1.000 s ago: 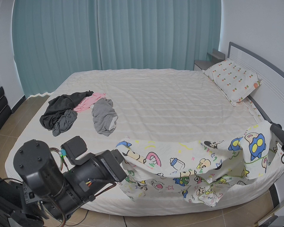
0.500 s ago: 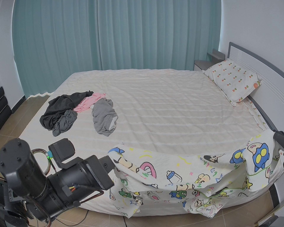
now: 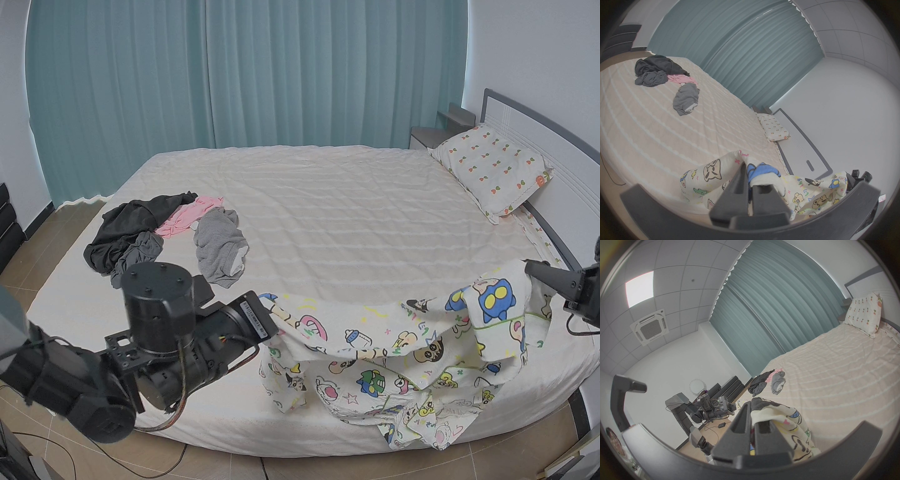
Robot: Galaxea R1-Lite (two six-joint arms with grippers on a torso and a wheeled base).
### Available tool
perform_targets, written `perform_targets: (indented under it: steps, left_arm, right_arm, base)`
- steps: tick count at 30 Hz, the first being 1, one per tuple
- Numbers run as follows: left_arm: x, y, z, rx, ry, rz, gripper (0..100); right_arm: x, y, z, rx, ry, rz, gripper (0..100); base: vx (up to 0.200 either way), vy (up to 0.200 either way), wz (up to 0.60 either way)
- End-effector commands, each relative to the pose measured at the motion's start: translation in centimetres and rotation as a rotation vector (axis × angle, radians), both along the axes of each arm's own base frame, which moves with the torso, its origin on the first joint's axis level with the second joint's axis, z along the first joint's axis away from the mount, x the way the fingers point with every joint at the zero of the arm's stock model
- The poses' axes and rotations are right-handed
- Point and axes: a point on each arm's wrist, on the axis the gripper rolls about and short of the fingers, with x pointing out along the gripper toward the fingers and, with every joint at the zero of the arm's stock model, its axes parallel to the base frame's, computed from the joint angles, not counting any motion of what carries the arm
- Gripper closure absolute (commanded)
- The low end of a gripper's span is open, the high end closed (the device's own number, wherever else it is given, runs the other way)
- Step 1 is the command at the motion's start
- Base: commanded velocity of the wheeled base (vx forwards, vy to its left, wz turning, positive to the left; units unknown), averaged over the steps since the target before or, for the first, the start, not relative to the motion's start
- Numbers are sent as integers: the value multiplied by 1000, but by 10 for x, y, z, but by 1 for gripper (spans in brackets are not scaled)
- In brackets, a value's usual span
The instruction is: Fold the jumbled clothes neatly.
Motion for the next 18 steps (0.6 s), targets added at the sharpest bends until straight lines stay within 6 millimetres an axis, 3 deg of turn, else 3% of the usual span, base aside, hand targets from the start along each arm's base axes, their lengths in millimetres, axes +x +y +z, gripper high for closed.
perform_targets:
  steps: [1, 8, 18]
  left_arm:
    - [48, -3, -36, 58, 81, 80, 100]
    - [75, -9, -44, 73, 105, 109, 100]
    - [82, -13, -51, 83, 109, 115, 100]
  right_arm:
    - [64, 1, -22, -12, 69, -63, 100]
    - [117, 9, -39, -26, 65, -181, 100]
    - [138, 12, -49, -40, 79, -221, 100]
  base:
    - [0, 0, 0]
    - [0, 0, 0]
    - [0, 0, 0]
